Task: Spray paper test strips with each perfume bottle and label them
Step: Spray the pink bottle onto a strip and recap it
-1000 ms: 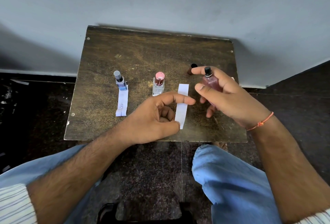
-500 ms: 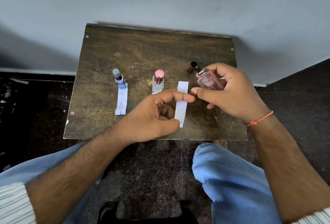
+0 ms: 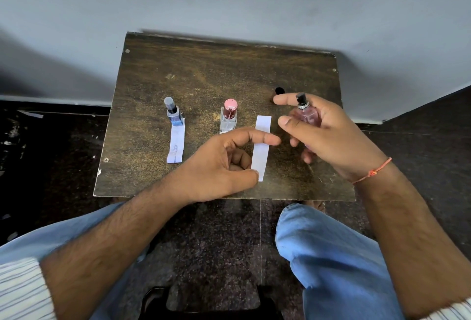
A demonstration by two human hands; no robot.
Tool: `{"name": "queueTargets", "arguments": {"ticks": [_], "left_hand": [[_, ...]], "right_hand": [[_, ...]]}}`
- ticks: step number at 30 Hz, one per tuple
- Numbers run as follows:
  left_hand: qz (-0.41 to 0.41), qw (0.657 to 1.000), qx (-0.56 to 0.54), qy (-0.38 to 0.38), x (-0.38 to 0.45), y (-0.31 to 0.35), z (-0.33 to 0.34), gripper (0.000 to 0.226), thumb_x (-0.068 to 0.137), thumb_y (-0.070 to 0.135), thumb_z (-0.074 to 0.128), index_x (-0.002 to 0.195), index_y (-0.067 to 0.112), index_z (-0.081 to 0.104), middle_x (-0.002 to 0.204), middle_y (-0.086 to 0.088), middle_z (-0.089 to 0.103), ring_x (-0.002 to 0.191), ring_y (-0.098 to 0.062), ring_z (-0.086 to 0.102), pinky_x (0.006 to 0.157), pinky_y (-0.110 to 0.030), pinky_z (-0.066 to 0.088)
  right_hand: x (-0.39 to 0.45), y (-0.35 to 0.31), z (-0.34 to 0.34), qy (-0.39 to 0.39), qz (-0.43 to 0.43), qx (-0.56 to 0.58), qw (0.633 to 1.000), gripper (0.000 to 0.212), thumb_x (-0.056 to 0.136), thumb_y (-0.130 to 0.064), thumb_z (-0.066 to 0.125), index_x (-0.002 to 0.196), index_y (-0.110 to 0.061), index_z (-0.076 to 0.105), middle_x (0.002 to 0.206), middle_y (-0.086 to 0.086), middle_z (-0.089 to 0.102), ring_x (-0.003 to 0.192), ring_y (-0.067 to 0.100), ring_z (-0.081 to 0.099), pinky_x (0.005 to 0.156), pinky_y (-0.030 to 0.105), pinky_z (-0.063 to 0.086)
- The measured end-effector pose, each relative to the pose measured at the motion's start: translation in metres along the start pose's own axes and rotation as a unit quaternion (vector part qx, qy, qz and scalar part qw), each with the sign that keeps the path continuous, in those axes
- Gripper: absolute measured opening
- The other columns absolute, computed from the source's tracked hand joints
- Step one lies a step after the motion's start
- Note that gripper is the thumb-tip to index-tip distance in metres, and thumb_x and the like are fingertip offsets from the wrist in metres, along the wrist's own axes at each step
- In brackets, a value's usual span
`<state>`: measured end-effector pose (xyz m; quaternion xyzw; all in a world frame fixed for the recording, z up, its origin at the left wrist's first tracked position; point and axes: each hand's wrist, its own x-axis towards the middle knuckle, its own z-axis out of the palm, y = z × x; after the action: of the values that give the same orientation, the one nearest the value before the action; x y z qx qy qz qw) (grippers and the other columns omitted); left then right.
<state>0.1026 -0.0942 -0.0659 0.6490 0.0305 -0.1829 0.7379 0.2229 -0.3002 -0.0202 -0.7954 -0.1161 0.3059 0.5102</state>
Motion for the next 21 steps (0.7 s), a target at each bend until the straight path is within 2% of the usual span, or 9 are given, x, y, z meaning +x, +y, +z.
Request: {"name": "queueTargets", "arguments": {"ticks": [1, 3, 5, 7, 9, 13, 16, 21], "left_hand": [[-0.001, 1.000, 0.000, -0.002, 0.000, 0.000, 0.000, 0.062, 0.086, -0.002, 0.070, 0.136, 0.033, 0.069, 0.075, -0.007, 0.049, 0.067, -0.035, 0.038, 0.058, -0.039, 0.035], [-0.004, 1.000, 0.002, -0.001, 0.000, -0.001, -0.001, 0.062, 0.086, -0.002, 0.070, 0.136, 0.034, 0.069, 0.078, -0.010, 0.050, 0.068, -0.038, 0.041, 0.063, -0.044, 0.037], [-0.005, 1.000, 0.002, -0.001, 0.000, 0.000, 0.000, 0.063, 0.085, -0.003, 0.070, 0.136, 0.033, 0.069, 0.081, -0.012, 0.052, 0.067, -0.042, 0.043, 0.066, -0.047, 0.039], [-0.001, 1.000, 0.000, -0.001, 0.000, 0.001, 0.000, 0.062, 0.085, -0.002, 0.071, 0.136, 0.032, 0.069, 0.082, -0.012, 0.053, 0.070, -0.038, 0.042, 0.064, -0.043, 0.040], [0.000, 1.000, 0.004, 0.002, -0.001, 0.002, 0.000, 0.062, 0.085, -0.002, 0.071, 0.136, 0.033, 0.069, 0.080, -0.011, 0.053, 0.070, -0.033, 0.040, 0.061, -0.039, 0.039], [-0.001, 1.000, 0.014, -0.005, -0.001, 0.003, -0.001, 0.064, 0.086, -0.001, 0.073, 0.138, 0.037, 0.068, 0.088, -0.024, 0.059, 0.067, -0.042, 0.042, 0.064, -0.047, 0.041], [-0.005, 1.000, 0.018, -0.006, -0.002, 0.003, 0.000, 0.067, 0.087, -0.004, 0.073, 0.140, 0.037, 0.067, 0.078, -0.012, 0.053, 0.069, -0.032, 0.042, 0.064, -0.045, 0.039], [-0.007, 1.000, 0.017, -0.003, -0.002, 0.003, -0.001, 0.067, 0.086, -0.002, 0.073, 0.140, 0.038, 0.067, 0.078, -0.007, 0.054, 0.071, -0.031, 0.043, 0.066, -0.046, 0.041]], "right_hand": [[0.000, -0.002, 0.000, -0.001, 0.024, 0.017, 1.000, 0.030, 0.102, -0.037, 0.072, 0.131, -0.029, 0.072, 0.088, -0.001, 0.060, 0.071, 0.012, 0.058, 0.048, 0.031, 0.044], [0.001, -0.005, 0.002, -0.006, 0.062, 0.057, 0.996, 0.048, 0.096, -0.056, 0.062, 0.119, -0.016, 0.074, 0.086, 0.002, 0.054, 0.066, 0.012, 0.053, 0.046, 0.027, 0.036], [0.002, -0.007, 0.005, -0.005, 0.076, 0.095, 0.993, 0.057, 0.102, -0.065, 0.046, 0.099, -0.015, 0.072, 0.083, 0.003, 0.059, 0.063, 0.013, 0.052, 0.047, 0.026, 0.035], [0.003, -0.008, 0.006, 0.001, 0.080, 0.114, 0.990, 0.059, 0.110, -0.063, 0.036, 0.086, -0.019, 0.066, 0.080, 0.008, 0.065, 0.061, 0.017, 0.051, 0.048, 0.027, 0.035], [0.003, -0.008, 0.007, 0.006, 0.081, 0.114, 0.990, 0.059, 0.112, -0.061, 0.033, 0.083, -0.019, 0.064, 0.071, 0.011, 0.062, 0.059, 0.019, 0.052, 0.047, 0.027, 0.037], [0.003, -0.011, 0.010, 0.019, 0.091, 0.103, 0.990, 0.064, 0.110, -0.062, 0.034, 0.082, -0.016, 0.069, 0.061, 0.005, 0.053, 0.055, 0.022, 0.061, 0.044, 0.027, 0.041], [0.003, -0.012, 0.013, 0.034, 0.081, 0.075, 0.993, 0.065, 0.109, -0.063, 0.039, 0.081, -0.013, 0.070, 0.060, 0.006, 0.054, 0.051, 0.025, 0.062, 0.041, 0.024, 0.039], [-0.001, -0.014, 0.017, 0.051, 0.023, -0.016, 0.998, 0.071, 0.108, -0.062, 0.047, 0.076, 0.000, 0.063, 0.061, 0.014, 0.067, 0.046, 0.026, 0.060, 0.040, 0.023, 0.038]]}}
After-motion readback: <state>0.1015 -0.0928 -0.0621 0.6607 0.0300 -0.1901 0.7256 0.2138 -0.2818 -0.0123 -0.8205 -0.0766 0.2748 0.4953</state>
